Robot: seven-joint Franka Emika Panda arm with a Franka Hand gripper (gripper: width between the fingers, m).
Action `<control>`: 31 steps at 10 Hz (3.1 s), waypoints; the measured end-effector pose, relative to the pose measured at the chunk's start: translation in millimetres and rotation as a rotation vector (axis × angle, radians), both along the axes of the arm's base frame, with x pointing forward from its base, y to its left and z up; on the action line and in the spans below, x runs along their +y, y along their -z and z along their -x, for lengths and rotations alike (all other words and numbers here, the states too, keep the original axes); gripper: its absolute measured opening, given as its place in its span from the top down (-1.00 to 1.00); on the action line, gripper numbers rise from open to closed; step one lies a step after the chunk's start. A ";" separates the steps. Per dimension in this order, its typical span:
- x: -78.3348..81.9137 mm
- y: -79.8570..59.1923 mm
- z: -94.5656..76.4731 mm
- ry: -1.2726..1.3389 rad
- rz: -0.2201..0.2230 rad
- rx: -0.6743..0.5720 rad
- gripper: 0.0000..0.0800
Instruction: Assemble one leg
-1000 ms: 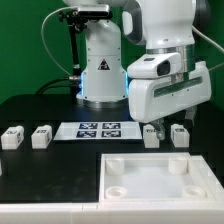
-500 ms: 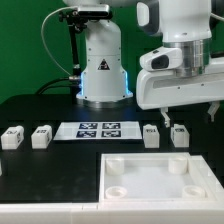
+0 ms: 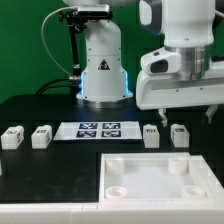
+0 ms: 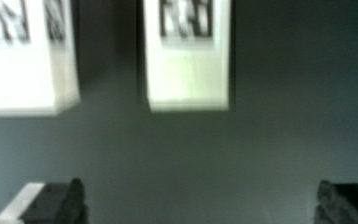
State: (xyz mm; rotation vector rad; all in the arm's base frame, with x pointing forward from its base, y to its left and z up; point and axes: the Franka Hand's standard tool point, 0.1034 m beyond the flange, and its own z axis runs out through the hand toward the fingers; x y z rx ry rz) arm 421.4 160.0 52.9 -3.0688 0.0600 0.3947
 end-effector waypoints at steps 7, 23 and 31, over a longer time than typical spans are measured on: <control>10.7 39.0 19.9 0.038 -0.003 0.718 -0.62; 15.0 45.8 36.5 0.018 0.006 0.680 0.28; -2.6 -37.2 9.7 0.072 -0.026 0.574 0.27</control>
Offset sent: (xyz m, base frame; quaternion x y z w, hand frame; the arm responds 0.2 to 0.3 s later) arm -0.0148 0.0236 -0.0185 -0.0360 -0.3117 0.0529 0.9480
